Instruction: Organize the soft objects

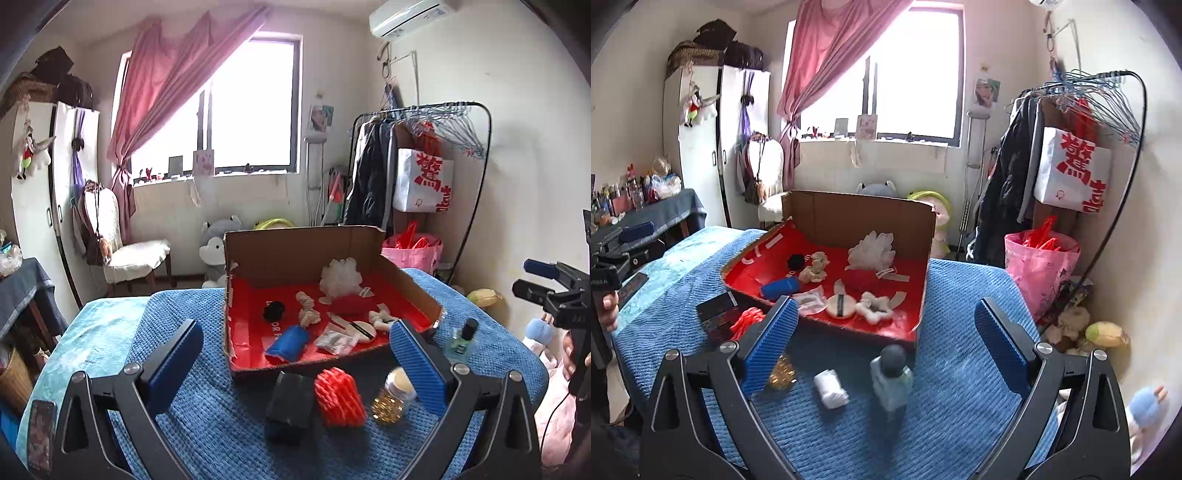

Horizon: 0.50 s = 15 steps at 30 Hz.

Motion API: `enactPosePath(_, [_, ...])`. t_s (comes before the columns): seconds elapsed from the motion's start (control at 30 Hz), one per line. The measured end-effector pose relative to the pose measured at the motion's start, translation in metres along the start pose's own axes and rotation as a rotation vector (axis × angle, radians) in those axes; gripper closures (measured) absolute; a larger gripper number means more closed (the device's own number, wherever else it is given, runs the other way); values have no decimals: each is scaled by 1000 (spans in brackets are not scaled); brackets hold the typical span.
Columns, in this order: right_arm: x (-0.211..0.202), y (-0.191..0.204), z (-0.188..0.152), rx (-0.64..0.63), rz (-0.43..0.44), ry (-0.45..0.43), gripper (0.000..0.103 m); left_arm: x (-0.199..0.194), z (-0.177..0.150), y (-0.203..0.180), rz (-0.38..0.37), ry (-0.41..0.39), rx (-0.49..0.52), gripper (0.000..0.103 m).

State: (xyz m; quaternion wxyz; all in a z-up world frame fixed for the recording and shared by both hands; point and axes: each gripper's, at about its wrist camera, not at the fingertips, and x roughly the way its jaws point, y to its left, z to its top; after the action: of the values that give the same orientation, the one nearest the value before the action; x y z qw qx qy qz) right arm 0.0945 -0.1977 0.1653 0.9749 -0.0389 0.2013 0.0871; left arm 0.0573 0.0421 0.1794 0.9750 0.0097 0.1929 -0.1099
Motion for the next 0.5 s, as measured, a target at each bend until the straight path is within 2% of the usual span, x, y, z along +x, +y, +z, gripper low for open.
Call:
enactPosePath(0.27, [-14,24,-42,59,-29,-40,5,-14,-37,-29,25,-32,21,0])
enactPosePath(0.5, [-4,48,-73,66,-51,-38,5,-4,-64,-43,14,-16,12,0])
